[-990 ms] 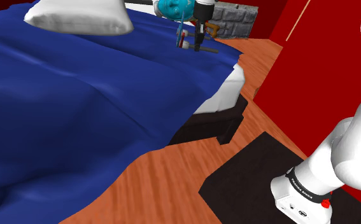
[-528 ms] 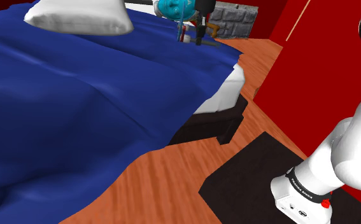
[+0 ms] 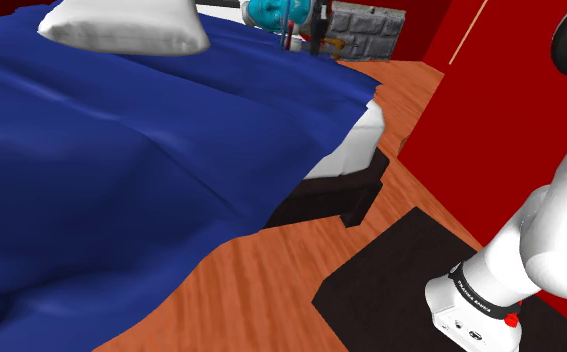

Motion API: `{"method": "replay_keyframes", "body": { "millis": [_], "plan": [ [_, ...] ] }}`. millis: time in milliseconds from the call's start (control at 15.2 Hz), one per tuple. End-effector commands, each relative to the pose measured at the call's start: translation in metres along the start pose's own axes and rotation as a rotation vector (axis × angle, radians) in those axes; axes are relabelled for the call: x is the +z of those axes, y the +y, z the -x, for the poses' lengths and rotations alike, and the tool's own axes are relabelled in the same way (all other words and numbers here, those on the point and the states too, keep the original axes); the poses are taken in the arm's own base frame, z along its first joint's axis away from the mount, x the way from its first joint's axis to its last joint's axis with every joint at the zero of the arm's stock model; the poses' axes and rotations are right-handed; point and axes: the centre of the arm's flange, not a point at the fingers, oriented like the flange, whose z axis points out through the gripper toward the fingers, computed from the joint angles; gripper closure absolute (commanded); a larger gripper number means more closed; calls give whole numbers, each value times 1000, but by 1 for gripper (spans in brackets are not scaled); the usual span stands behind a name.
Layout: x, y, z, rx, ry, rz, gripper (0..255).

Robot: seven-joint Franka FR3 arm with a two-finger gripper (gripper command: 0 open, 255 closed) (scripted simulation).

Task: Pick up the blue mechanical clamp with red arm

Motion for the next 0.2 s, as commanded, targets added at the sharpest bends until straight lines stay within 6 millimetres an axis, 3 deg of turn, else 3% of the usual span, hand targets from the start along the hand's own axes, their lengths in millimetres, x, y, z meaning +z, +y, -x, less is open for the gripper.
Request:
{"method": "replay_keyframes", "body": {
  "millis": [0, 132],
  "plan": [
    [-12, 1, 1, 0, 0, 0, 255],
    [-12, 1, 1, 0, 0, 0, 255]
  ]
}}
